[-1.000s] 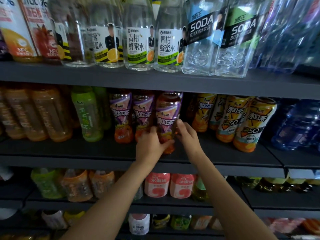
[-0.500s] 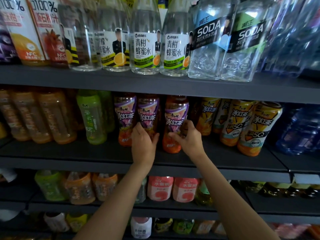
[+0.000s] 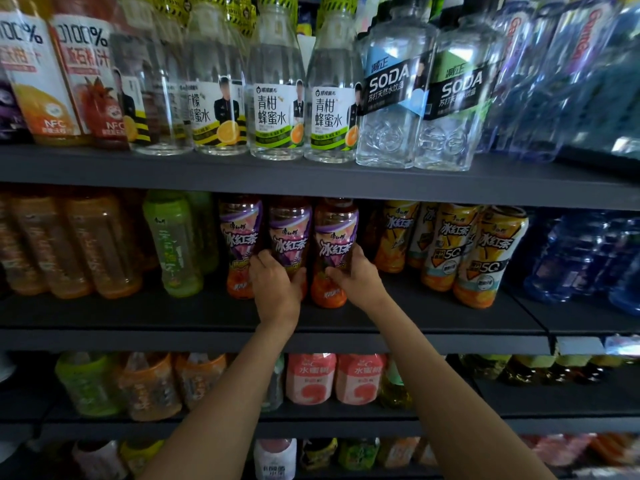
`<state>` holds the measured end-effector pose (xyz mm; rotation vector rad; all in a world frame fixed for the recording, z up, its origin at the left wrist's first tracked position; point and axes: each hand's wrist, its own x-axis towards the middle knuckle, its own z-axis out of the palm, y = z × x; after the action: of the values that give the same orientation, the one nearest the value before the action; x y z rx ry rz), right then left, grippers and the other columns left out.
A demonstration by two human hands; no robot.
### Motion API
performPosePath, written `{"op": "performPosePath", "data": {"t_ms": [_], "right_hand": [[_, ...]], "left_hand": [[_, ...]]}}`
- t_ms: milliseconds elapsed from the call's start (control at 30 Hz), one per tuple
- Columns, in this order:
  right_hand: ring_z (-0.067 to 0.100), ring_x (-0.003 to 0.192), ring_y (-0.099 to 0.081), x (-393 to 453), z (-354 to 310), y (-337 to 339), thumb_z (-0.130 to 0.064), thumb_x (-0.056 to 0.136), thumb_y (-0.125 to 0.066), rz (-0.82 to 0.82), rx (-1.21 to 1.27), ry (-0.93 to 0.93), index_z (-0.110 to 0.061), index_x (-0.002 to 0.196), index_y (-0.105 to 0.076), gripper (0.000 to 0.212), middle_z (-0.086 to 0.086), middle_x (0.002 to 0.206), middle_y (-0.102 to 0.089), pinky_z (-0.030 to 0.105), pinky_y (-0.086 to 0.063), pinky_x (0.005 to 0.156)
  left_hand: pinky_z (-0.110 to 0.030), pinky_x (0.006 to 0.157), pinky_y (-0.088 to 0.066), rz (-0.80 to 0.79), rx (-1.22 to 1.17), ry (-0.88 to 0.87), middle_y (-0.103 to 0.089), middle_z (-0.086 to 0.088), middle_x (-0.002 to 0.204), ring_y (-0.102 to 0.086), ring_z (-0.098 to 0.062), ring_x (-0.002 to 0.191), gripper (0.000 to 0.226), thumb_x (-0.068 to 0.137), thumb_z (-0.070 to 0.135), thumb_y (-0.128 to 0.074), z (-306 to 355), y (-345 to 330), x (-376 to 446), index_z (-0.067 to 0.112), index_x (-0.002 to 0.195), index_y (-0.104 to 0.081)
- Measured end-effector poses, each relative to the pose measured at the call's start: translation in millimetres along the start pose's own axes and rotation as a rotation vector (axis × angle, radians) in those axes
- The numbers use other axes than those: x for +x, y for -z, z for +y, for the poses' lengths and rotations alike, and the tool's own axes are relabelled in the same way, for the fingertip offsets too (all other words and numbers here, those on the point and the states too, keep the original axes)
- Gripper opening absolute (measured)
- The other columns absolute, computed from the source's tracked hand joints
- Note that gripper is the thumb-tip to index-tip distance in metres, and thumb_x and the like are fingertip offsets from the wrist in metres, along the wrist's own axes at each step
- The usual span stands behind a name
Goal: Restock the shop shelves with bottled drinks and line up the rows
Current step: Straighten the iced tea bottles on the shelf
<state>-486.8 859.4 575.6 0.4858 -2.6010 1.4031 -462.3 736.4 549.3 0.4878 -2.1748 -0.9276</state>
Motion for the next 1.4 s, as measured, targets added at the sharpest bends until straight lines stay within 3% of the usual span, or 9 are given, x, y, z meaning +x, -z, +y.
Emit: {"op": "performPosePath", "data": {"t_ms": [267, 467, 567, 633, 733, 867, 1033, 1267, 1400], "right_hand": [[0.034, 0.104, -0.058, -21.8, -1.5, -30.9, -0.021, 0.090, -0.058, 0.175, -0.236, -0.191, -0.003, 0.113, -0.045, 0.032, 0.017, 0.112, -0.060, 0.044, -0.050, 0.084], [0.030, 0.112, -0.055, -21.6, -3.1, -33.1, -0.020, 0.090, -0.058, 0.188, -0.189, -0.191, -0.004, 0.123, -0.042, 0.040, 0.015, 0.121, -0.056, 0.038, -0.045, 0.089], [0.025, 0.119, -0.047, -35.5, -0.9, -35.8, -0.016, 0.087, -0.063, 0.374, -0.115, -0.062, -0.004, 0.130, -0.041, 0.050, 0.010, 0.131, -0.045, 0.033, -0.043, 0.095], [0.022, 0.107, -0.052, -48.2, -2.2, -42.6, -0.014, 0.086, -0.064, 0.500, -0.075, 0.094, -0.003, 0.119, -0.050, 0.037, 0.008, 0.120, -0.047, 0.028, -0.047, 0.087], [0.019, 0.101, -0.056, -52.0, -13.9, -58.5, -0.022, 0.090, -0.059, 0.356, -0.110, 0.120, -0.004, 0.119, -0.052, 0.034, 0.006, 0.115, -0.054, 0.028, -0.047, 0.083], [0.029, 0.106, -0.058, -34.2, -31.4, -78.3, -0.026, 0.092, -0.056, 0.206, -0.230, -0.007, -0.002, 0.131, -0.039, 0.049, 0.014, 0.117, -0.059, 0.035, -0.046, 0.082], [0.035, 0.104, -0.059, -18.0, -44.4, -79.8, -0.024, 0.092, -0.055, 0.188, -0.263, -0.148, 0.001, 0.113, -0.047, 0.034, 0.020, 0.110, -0.061, 0.039, -0.047, 0.081], [0.035, 0.102, -0.060, -14.0, -41.3, -81.9, -0.026, 0.092, -0.055, 0.202, -0.287, -0.141, 0.001, 0.110, -0.050, 0.032, 0.019, 0.108, -0.062, 0.038, -0.047, 0.079], [0.029, 0.084, -0.065, -22.6, -36.5, -69.5, -0.028, 0.092, -0.057, 0.302, -0.250, -0.059, -0.002, 0.098, -0.060, 0.026, 0.014, 0.090, -0.067, 0.032, -0.047, 0.065]], "left_hand": [[-0.034, 0.098, -0.039, -0.028, -0.006, 0.015, -0.044, -0.018, 0.127, -0.041, -0.030, 0.122, 0.058, 0.080, 0.021, -0.069, 2.4, 4.9, -0.4, -0.001, 0.125, -0.039], [-0.034, 0.098, -0.039, -0.063, 0.015, -0.003, -0.043, -0.018, 0.129, -0.041, -0.030, 0.122, 0.063, 0.080, 0.026, -0.069, 0.0, 8.1, 1.4, -0.001, 0.128, -0.037], [-0.033, 0.097, -0.041, -0.049, -0.039, -0.127, -0.046, -0.015, 0.125, -0.045, -0.026, 0.118, 0.061, 0.078, 0.026, -0.072, -11.2, 20.7, 4.3, 0.001, 0.125, -0.042], [-0.033, 0.089, -0.045, 0.050, -0.082, -0.234, -0.051, -0.015, 0.114, -0.051, -0.026, 0.107, 0.049, 0.079, 0.023, -0.071, -25.3, 31.8, 4.7, 0.001, 0.116, -0.048], [-0.035, 0.087, -0.047, 0.162, -0.101, -0.094, -0.049, -0.019, 0.114, -0.050, -0.030, 0.107, 0.048, 0.079, 0.021, -0.071, -44.5, 38.7, 10.1, -0.001, 0.115, -0.048], [-0.042, 0.099, -0.036, -0.016, -0.081, 0.209, -0.041, -0.022, 0.131, -0.039, -0.037, 0.123, 0.069, 0.079, 0.023, -0.071, -52.7, 32.7, 21.1, -0.002, 0.132, -0.035], [-0.044, 0.092, -0.039, -0.088, -0.041, 0.163, -0.049, -0.021, 0.124, -0.046, -0.036, 0.116, 0.057, 0.080, 0.023, -0.070, -64.0, 32.4, 28.8, -0.001, 0.124, -0.043], [-0.044, 0.091, -0.039, -0.083, -0.056, 0.112, -0.049, -0.020, 0.121, -0.043, -0.037, 0.116, 0.054, 0.080, 0.024, -0.070, -66.8, 33.6, 16.9, 0.000, 0.121, -0.044], [-0.042, 0.096, -0.036, -0.091, -0.064, 0.119, -0.045, -0.021, 0.127, -0.040, -0.036, 0.120, 0.059, 0.081, 0.023, -0.068, -64.7, 35.2, 12.1, 0.000, 0.128, -0.040]]}}
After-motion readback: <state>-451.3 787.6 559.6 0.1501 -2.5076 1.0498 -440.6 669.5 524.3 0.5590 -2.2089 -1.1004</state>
